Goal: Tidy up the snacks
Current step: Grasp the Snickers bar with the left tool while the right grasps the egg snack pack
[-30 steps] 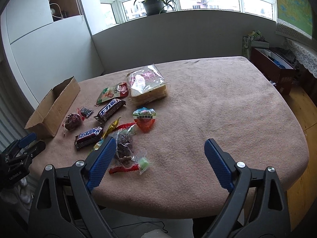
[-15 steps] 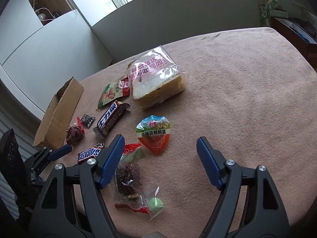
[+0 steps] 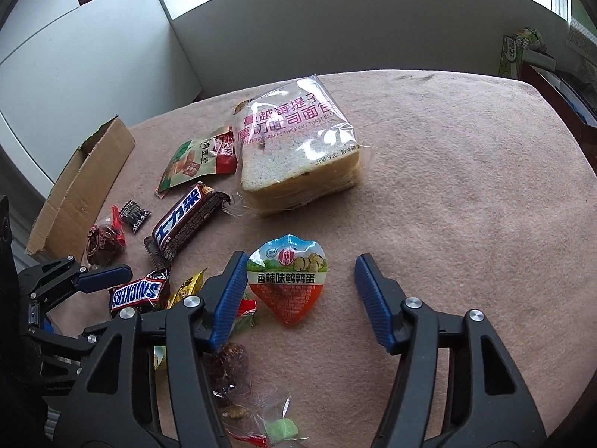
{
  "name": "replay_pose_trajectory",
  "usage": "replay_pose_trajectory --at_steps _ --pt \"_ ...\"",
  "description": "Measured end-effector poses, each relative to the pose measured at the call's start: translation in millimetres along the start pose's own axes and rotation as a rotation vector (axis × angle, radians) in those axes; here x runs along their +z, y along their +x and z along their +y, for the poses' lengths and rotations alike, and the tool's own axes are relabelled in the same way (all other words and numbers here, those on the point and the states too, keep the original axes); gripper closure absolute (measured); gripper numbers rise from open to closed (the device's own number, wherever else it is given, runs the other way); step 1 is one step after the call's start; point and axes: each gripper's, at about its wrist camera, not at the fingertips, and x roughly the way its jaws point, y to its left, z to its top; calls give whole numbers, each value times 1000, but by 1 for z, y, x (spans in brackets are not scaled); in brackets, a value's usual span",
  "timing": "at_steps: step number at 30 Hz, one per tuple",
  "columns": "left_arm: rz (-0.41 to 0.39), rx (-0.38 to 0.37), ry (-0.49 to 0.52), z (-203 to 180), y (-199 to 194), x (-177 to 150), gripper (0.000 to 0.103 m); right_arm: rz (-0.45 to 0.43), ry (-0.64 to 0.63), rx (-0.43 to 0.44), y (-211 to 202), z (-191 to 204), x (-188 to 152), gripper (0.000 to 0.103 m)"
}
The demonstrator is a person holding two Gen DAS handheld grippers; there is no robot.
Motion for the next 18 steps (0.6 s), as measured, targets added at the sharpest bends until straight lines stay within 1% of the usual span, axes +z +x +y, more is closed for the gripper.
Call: replay_pose_trajectory --at_steps 1,3,5,8,10,12,18 --pt "3 -5 2 -1 1 1 54 3 -16 -9 1 3 0 43" --pt "6 -7 12 -3 2 2 59 4 -42 -25 0 7 -2 51" --pt "7 -7 13 -5 2 2 63 5 -49 -28 0 7 -2 56" --pt "8 -2 13 -6 2 2 64 6 -41 -24 -1 3 -1 62" --pt "7 0 8 -5 3 2 64 9 -39 -15 -1 2 0 63" --pt "7 8 -3 -3 2 2 61 10 -51 -20 -1 4 -1 63" --pt "11 18 -4 -4 3 3 60 0 -94 -42 -3 7 -7 63"
